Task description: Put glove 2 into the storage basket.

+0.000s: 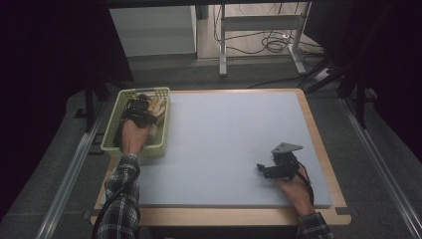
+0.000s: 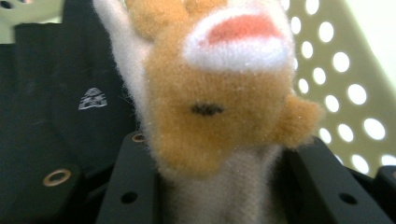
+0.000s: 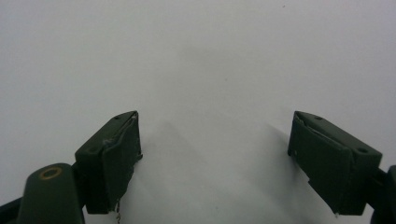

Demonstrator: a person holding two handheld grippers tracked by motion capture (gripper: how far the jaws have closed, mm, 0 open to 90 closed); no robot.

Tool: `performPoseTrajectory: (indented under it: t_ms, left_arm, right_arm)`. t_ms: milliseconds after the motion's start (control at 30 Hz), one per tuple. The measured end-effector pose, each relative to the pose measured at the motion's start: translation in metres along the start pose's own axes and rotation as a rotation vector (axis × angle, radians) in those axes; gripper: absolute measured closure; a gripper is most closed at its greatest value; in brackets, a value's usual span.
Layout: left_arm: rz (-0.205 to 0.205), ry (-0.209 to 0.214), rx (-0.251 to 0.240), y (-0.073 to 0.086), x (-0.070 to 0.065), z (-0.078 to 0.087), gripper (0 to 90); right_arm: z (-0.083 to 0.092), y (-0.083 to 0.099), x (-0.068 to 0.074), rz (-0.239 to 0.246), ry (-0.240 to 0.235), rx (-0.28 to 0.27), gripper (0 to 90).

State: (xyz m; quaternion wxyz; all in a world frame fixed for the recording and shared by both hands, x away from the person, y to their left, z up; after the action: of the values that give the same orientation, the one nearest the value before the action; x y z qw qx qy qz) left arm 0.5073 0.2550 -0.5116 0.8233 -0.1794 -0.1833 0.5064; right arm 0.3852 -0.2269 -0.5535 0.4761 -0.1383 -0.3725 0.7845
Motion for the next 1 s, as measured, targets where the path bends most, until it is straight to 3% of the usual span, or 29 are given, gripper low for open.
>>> performPoseTrajectory:
  t_ms: [133,233,400,533,700,1000]
  left_arm:
    - [-0.006,0.023,0.032,-0.004,-0.004,-0.011,55.6]
    - [0.014,0.016,0.041,-0.005,-0.004,-0.016,37.2]
    - [0.046,0.046,0.03,-0.004,-0.001,-0.014,20.6]
    - [0.049,0.067,-0.011,-0.004,0.002,-0.005,14.0]
    - [0.03,0.065,-0.029,-0.003,0.002,0.004,8.5]
    - [0.0,0.016,-0.096,0.003,0.007,0.025,3.5]
  right_arm:
    - [0.0,0.0,0.0,0.0,0.0,0.0,16.8]
    - [0.0,0.0,0.0,0.0,0.0,0.0,16.8]
    - [0.0,0.0,0.0,0.0,0.0,0.0,16.8]
    - [0.0,0.0,0.0,0.0,0.0,0.0,16.8]
    - [0.0,0.0,0.0,0.0,0.0,0.0,16.8]
    - [0.0,0.0,0.0,0.001,0.0,0.0,16.8]
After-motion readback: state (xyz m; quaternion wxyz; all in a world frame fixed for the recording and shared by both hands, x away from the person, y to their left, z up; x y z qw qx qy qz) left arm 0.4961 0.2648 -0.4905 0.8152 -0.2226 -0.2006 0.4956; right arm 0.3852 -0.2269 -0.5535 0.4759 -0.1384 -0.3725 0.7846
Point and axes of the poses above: each handheld gripper's, and its own axes: z roughly backward along the jaws, y roughly out of its underside, x roughly to its left, the point moved 3 cm from there along -z, roughly forward along the jaws, and after that the axes turned 15 degrees about -z, right-handed, at the moved point
